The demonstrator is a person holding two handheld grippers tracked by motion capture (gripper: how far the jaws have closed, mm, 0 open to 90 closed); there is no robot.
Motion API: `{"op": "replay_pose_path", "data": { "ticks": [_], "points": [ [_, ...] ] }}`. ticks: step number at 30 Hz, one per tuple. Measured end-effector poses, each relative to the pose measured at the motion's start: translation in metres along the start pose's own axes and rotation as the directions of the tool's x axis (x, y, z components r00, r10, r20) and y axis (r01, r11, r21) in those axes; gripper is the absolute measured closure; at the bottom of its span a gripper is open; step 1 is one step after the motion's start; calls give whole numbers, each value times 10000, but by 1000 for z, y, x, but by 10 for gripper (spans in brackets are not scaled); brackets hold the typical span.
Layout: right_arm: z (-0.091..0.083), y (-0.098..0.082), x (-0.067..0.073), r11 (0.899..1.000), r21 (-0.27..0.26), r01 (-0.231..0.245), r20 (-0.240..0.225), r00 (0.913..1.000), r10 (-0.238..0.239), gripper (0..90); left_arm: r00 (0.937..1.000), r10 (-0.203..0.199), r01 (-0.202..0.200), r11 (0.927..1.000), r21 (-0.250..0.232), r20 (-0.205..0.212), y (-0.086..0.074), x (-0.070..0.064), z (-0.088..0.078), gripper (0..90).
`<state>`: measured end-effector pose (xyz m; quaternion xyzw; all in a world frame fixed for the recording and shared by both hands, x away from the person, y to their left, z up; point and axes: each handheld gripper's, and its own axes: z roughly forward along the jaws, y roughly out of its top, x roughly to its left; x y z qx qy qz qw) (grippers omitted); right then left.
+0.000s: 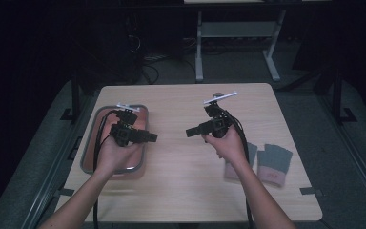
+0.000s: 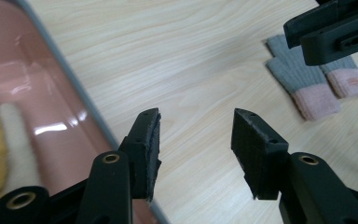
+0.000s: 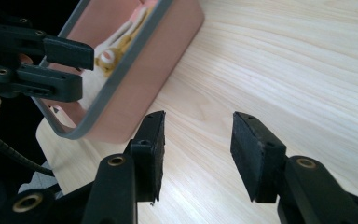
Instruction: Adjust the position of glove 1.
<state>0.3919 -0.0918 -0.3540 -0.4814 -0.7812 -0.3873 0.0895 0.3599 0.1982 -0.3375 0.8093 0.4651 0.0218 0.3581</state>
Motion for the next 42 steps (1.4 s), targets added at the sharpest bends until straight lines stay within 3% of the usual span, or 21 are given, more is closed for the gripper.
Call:
{"op": "replay_pose_path", "data": {
  "ticks": [10, 15, 27, 33, 42],
  "points": [
    [-21, -11, -16, 9993, -200, -312, 248, 9992, 317, 527, 9993, 188, -185, 9998, -75, 328, 7, -21, 14, 454],
    [-28, -17, -22, 9992, -278, -273, 414, 9987, 284, 524, 9983, 97, -88, 9999, -148, 566, 9, -28, 20, 435],
    [-50, -37, -40, 9984, -437, -345, 883, 9954, 382, 511, 9958, 387, -388, 9992, -3, 824, 13, -52, 40, 380],
    [-60, -49, -50, 9984, -486, -302, 1164, 9926, 357, 504, 9940, 512, -515, 9987, 3, 964, 13, -63, 52, 363],
    [-74, -72, -68, 9967, -505, -640, 1548, 9854, 711, 486, 9903, 762, -779, 9969, 96, 1164, 12, -78, 68, 338]
  ]
}}
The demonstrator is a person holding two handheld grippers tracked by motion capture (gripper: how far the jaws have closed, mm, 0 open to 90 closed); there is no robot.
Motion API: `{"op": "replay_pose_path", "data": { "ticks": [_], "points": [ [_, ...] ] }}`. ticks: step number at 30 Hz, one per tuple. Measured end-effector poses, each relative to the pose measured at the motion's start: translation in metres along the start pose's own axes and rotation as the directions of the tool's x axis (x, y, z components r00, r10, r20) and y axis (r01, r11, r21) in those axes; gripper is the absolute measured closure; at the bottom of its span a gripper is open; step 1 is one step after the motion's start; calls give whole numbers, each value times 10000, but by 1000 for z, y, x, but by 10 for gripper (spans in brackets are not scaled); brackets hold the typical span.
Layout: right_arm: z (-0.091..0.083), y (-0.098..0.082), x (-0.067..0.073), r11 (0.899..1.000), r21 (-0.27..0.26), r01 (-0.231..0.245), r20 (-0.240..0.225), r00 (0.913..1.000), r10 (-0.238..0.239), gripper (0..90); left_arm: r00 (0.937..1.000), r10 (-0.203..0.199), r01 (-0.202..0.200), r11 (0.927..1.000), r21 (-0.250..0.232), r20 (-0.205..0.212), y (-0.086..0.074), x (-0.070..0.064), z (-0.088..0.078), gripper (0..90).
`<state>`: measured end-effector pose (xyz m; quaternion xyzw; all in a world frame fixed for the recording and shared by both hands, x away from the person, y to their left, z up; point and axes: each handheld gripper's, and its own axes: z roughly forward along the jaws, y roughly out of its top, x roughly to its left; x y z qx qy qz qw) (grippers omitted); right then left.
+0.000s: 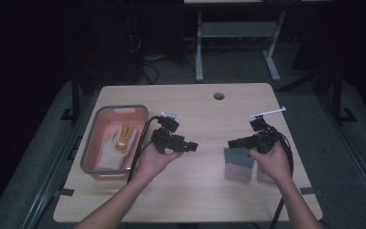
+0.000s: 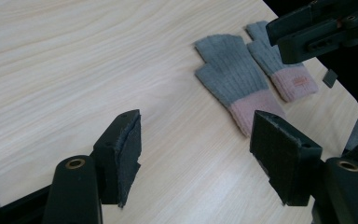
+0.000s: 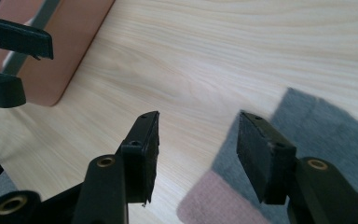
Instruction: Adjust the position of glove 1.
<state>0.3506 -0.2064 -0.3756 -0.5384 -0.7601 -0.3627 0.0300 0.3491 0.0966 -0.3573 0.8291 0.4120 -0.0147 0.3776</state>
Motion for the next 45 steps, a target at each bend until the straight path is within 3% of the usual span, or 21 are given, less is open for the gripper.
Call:
{"op": "replay_pose_path", "data": {
  "ticks": [8, 15, 22, 31, 35, 45],
  "points": [
    [-6, -12, -11, 9999, 49, -148, 234, 9996, 147, 467, 9994, 138, -134, 9998, -120, 320, -1, -12, 14, 321],
    [-11, -25, -24, 9997, 238, -17, 776, 9970, -1, 464, 9987, 222, -215, 9997, -151, 465, -1, -19, 25, 303],
    [-16, -38, -37, 9993, 258, -273, 1147, 9931, 242, 465, 9963, 328, -325, 9995, -61, 798, -2, -30, 34, 291],
    [-22, -51, -47, 9983, 468, -351, 1697, 9851, 267, 471, 9934, 525, -531, 9986, 31, 1018, -3, -41, 46, 285],
    [-25, -57, -55, 9974, 568, -436, 2075, 9777, 309, 482, 9926, 583, -595, 9982, 80, 1061, -3, -44, 51, 284],
    [-27, -68, -69, 9958, 718, -571, 2449, 9688, 379, 495, 9909, 680, -714, 9971, 255, 1160, -4, -50, 62, 280]
  ]
}}
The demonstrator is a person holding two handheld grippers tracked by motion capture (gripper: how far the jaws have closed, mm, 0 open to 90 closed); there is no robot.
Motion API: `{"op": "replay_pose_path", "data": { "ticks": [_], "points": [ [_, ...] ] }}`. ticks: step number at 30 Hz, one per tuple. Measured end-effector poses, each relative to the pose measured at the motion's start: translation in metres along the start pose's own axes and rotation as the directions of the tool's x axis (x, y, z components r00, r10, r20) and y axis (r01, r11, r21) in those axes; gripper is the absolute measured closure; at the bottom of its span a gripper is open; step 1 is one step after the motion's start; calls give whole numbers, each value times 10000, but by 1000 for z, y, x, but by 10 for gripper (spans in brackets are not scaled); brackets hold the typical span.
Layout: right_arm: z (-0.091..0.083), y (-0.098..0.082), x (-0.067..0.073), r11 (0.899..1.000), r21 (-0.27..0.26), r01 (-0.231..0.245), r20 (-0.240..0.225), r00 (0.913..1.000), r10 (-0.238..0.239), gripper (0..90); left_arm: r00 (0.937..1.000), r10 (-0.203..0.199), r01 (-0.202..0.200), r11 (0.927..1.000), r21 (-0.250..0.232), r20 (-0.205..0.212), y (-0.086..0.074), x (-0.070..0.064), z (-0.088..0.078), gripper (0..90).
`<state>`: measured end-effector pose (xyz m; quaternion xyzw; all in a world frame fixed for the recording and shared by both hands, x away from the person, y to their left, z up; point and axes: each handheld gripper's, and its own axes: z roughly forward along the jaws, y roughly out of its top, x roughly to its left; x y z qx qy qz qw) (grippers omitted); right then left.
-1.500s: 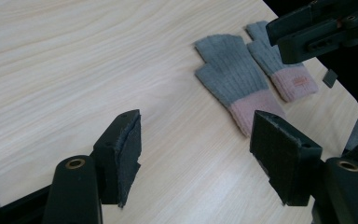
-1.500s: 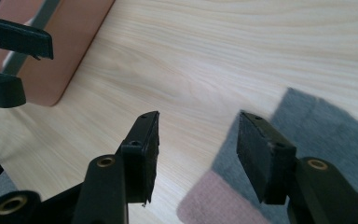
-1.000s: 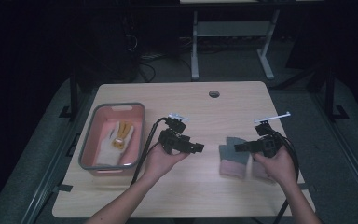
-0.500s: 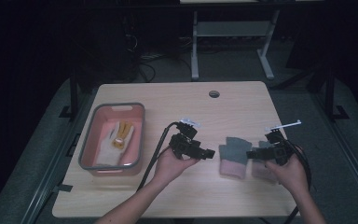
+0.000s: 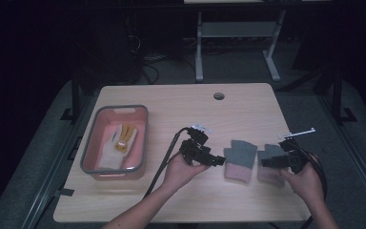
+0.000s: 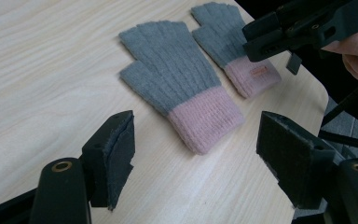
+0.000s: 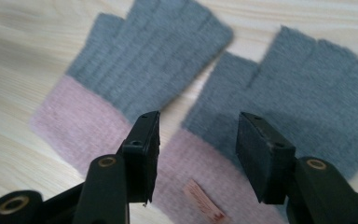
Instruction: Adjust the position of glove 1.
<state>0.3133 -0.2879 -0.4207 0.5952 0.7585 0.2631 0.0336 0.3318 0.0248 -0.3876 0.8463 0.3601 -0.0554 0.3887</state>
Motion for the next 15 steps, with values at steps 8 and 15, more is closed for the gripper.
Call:
{"op": "replay_pose_path", "data": {
  "ticks": [8, 15],
  "points": [
    [5, -10, -10, 9994, 331, 92, 492, 9987, -108, 507, 9999, 12, -13, 10000, 70, 146, 0, -5, 10, 280],
    [12, -14, -11, 9969, 698, 374, 929, 9947, -439, 512, 9999, 15, -18, 9997, 231, 146, 0, -6, 18, 278]
  ]
}}
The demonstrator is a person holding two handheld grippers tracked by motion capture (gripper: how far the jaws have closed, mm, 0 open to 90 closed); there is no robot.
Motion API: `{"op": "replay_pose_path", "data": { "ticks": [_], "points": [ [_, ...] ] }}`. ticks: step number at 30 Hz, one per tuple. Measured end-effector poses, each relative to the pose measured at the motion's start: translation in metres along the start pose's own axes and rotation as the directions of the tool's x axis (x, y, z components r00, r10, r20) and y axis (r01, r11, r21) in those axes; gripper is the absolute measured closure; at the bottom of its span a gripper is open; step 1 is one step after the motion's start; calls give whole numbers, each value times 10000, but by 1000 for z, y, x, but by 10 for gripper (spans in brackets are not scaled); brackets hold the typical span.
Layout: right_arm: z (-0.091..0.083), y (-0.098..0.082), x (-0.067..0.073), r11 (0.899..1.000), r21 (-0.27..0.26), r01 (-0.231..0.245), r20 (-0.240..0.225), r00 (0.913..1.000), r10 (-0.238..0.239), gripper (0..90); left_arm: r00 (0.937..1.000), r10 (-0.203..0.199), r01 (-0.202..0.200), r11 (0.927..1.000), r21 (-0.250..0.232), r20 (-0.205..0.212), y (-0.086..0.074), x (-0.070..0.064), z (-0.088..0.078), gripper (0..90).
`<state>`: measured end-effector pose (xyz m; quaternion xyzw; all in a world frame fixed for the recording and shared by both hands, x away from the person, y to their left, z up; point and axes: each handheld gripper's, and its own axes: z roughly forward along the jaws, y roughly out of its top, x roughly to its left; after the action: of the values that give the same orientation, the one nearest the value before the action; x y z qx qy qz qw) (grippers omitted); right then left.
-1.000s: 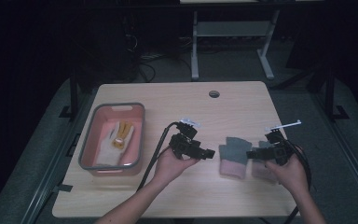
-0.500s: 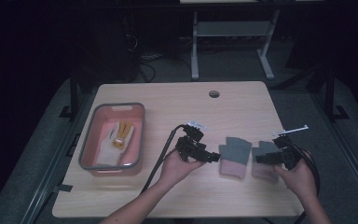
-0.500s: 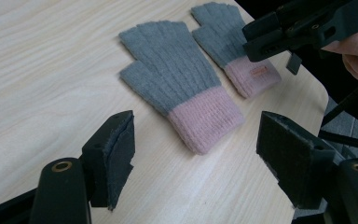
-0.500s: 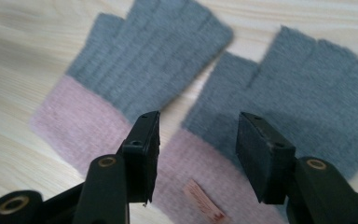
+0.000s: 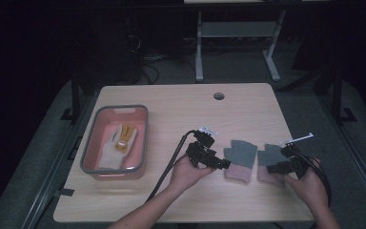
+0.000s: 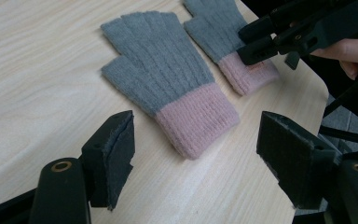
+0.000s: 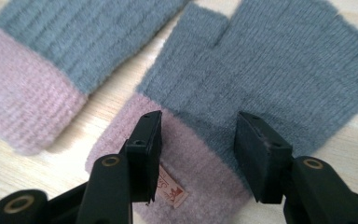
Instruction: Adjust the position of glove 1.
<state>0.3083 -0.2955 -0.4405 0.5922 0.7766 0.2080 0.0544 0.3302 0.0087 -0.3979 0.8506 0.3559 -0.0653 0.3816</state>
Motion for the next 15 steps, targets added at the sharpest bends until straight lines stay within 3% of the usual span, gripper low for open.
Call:
{"op": "replay_pose_path", "data": {
  "ticks": [8, 15],
  "points": [
    [4, 2, 3, 9998, 198, 67, 161, 9998, -70, 548, 10000, 45, -44, 10000, -72, 82, -2, -6, 4, 279],
    [4, 4, 2, 9995, 327, -16, 25, 10000, 16, 608, 9999, 123, -123, 9999, -21, 115, -3, -9, 5, 278]
  ]
}}
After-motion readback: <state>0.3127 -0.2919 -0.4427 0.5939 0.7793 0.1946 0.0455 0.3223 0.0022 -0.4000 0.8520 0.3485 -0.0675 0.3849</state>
